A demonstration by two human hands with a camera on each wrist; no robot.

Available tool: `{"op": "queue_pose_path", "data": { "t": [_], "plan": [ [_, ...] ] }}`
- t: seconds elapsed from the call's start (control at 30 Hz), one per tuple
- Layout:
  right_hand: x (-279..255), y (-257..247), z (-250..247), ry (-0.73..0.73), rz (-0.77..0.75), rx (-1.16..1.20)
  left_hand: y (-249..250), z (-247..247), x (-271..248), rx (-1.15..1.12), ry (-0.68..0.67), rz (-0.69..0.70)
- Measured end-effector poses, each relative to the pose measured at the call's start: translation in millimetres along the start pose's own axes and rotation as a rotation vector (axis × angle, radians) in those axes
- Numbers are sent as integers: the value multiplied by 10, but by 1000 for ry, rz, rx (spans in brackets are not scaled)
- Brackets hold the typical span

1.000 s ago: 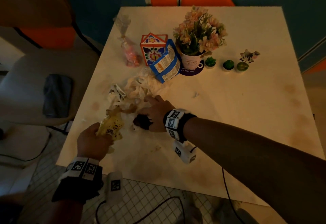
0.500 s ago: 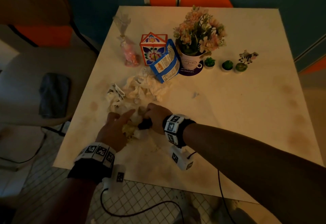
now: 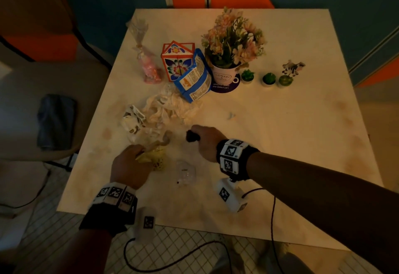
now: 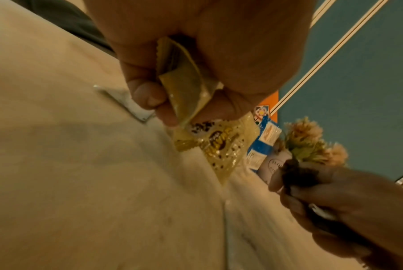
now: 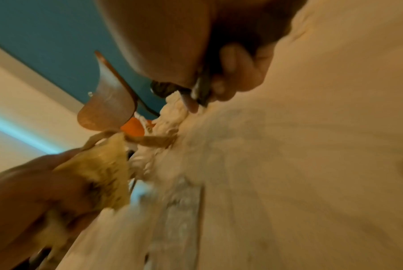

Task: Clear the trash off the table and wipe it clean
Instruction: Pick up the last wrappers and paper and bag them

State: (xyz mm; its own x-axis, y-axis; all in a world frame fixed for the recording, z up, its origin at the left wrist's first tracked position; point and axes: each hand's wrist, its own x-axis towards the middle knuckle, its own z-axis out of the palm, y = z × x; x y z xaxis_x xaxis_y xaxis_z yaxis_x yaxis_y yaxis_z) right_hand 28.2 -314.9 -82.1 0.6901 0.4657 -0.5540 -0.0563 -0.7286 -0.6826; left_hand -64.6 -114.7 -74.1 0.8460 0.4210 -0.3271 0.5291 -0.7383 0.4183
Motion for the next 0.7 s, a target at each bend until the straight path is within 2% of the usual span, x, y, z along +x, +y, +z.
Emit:
{"op": "queue_pose_path", "data": {
  "t": [0.13, 0.27, 0.33, 0.47, 0.7],
  "plan": [
    [-5, 166, -344, 215, 81, 38, 69, -148, -111, -221, 26, -62],
    [96, 438, -660, 431, 230, -109, 118, -282, -198, -389, 39, -59],
    [126, 527, -748, 432, 277, -199, 115, -337, -234, -471, 30, -41],
    [192, 531, -730, 334, 236, -352, 156, -370, -261, -662, 49, -64],
    [228, 358, -497, 245, 126, -229, 302, -480, -287, -809, 117, -3]
  ]
}}
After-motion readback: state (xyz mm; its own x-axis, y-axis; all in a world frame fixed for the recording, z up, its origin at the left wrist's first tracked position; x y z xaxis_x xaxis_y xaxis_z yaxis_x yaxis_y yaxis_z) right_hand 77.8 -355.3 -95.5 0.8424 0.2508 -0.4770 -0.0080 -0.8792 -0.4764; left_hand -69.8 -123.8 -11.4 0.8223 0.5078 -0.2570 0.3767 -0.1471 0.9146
